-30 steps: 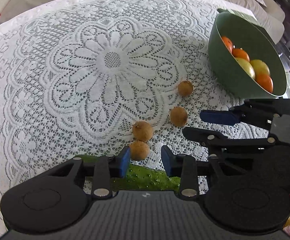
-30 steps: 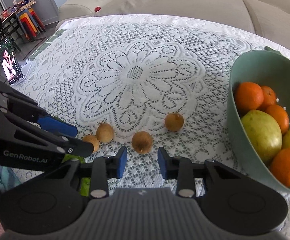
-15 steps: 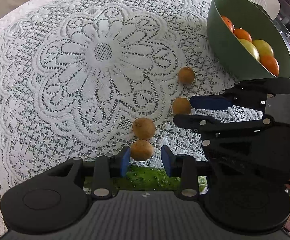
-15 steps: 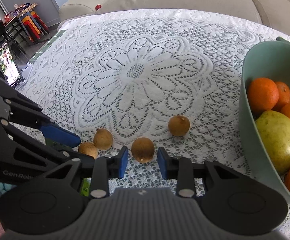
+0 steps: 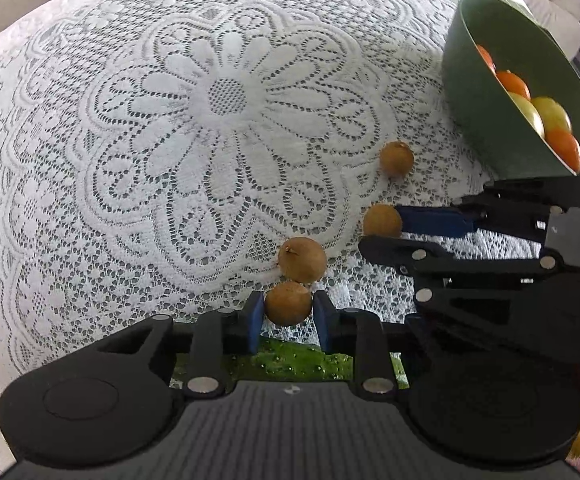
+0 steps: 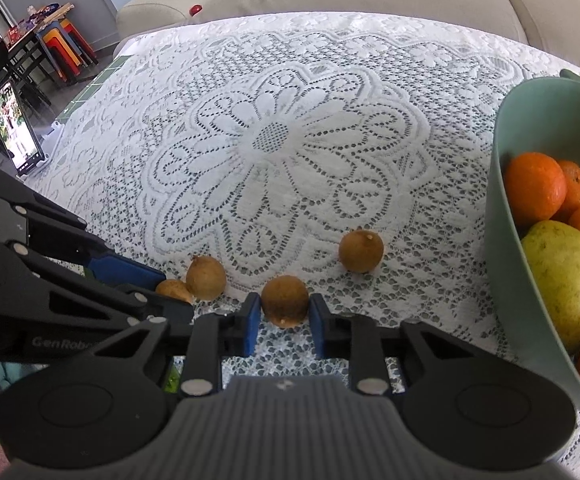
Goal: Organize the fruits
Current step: 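Grasp a small brown fruit with the left tool while the right tool grasps another, then carry both brown fruits into the green colander and open both tools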
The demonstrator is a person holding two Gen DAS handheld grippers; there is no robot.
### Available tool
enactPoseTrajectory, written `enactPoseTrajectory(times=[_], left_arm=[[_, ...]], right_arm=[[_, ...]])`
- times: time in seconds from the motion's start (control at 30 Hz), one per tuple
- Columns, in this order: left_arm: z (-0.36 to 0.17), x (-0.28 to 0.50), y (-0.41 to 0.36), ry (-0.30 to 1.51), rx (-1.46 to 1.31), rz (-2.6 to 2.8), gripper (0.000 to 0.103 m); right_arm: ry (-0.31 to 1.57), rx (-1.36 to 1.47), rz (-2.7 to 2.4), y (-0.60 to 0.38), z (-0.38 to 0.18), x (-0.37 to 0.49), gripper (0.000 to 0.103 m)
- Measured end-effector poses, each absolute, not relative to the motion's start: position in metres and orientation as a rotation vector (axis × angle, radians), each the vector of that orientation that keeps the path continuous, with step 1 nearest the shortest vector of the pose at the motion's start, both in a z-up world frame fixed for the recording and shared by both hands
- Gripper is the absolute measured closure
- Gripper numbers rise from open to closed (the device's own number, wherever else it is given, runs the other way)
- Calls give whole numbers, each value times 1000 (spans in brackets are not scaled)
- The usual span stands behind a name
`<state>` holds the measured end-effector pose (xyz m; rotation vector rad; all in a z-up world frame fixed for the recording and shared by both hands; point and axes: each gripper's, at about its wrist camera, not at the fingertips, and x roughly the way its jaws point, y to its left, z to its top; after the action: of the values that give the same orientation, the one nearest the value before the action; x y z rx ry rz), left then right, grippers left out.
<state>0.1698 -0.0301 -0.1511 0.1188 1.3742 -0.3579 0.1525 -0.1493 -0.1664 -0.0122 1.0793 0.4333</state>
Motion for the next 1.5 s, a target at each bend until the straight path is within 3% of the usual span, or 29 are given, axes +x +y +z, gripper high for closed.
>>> enactPoseTrajectory(times=[0.97,1.5], left_arm=[[-46,126,-36,1178,-30,-326,74],[-30,129,-84,1130,-99,-428,74]], right_arm=[[916,-98,395,-171,-98,100,81],[811,-168,291,-216,-68,79,81]])
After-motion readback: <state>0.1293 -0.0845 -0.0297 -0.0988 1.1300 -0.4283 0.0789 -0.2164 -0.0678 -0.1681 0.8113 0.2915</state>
